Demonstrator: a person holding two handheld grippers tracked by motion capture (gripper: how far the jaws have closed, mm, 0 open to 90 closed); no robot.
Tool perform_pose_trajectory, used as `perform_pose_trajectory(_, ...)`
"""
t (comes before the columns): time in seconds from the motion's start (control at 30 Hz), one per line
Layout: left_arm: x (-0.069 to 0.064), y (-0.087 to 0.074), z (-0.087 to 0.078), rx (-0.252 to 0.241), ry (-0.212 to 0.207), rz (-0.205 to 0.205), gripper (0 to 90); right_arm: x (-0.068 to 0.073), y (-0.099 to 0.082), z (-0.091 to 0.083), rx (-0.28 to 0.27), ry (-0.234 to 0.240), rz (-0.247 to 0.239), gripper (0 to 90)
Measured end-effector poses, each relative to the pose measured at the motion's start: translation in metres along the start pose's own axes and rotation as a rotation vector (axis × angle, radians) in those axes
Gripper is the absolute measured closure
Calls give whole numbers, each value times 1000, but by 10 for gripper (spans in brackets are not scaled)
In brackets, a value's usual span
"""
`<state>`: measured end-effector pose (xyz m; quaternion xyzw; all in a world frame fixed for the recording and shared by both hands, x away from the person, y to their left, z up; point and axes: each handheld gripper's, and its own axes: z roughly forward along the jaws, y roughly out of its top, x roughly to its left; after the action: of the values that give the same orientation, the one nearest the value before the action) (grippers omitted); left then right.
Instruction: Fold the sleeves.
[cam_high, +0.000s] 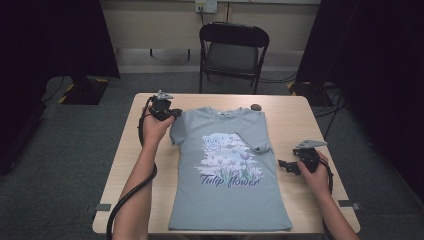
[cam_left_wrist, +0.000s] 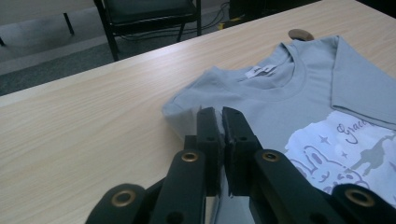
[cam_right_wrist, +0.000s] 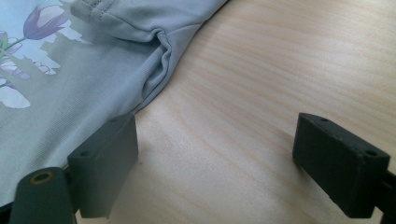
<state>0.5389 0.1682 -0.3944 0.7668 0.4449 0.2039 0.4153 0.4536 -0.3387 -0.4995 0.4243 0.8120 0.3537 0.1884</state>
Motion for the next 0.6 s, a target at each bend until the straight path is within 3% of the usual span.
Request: perform_pose_trajectory(0.6,-19,10,6,0,-23,22,865,0,0,0,0,1,-1,133)
